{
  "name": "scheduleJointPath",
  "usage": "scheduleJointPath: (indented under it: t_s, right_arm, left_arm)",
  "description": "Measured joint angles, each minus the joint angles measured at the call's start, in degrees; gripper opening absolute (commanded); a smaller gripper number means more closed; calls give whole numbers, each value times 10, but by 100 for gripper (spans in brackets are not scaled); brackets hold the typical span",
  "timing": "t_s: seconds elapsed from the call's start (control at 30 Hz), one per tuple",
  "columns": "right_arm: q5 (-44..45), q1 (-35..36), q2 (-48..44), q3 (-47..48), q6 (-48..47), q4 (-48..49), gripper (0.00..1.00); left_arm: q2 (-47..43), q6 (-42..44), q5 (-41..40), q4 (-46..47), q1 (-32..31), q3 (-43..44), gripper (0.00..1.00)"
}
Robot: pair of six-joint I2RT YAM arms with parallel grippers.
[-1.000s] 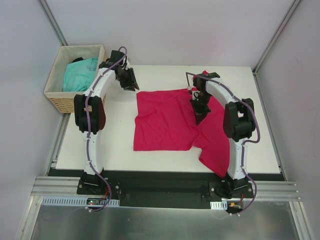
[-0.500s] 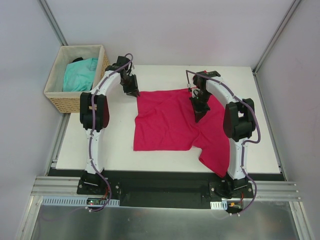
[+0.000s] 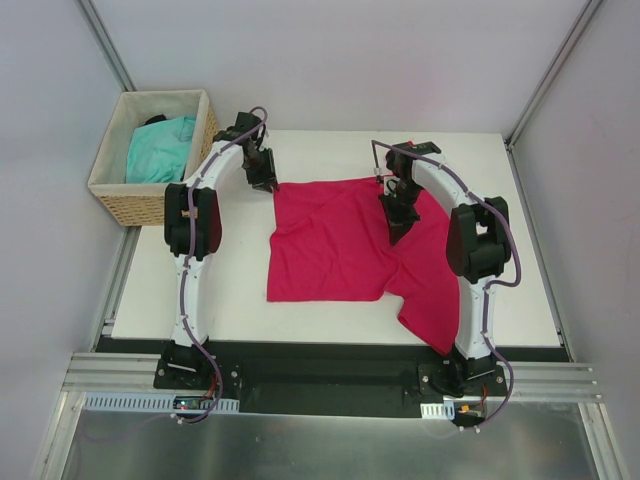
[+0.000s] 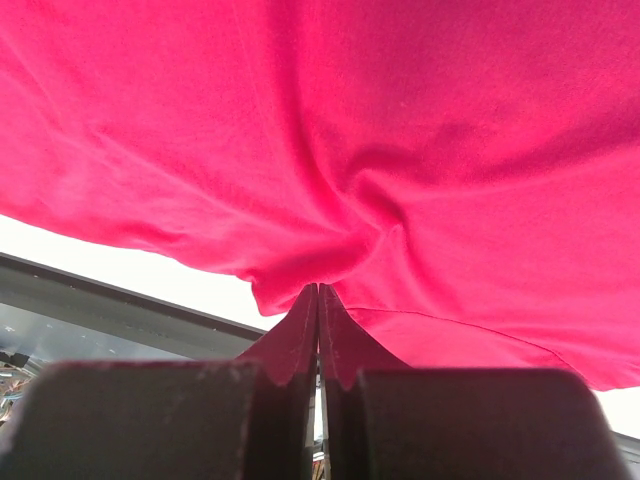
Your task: Fold and stack the t-shirts
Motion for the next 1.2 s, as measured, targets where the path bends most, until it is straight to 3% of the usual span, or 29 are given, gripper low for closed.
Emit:
scheduleJointPath:
  t_s: [0.5, 0.63, 0.8, 1.2]
  right_arm:
    - [1, 0, -12, -3, -3, -8, 1]
    - [1, 0, -27, -12, -4, -13, 1]
    - [1, 0, -32, -16, -5, -16, 1]
    - [0, -9, -34, -25, -6, -17, 1]
  left_arm:
    - [53, -1, -3, 1, 4, 36, 25]
    - [55, -1, -8, 4, 4, 46, 20]
    - [57, -4, -8, 6, 4, 49, 0]
    - [74, -7, -12, 10, 4, 68, 0]
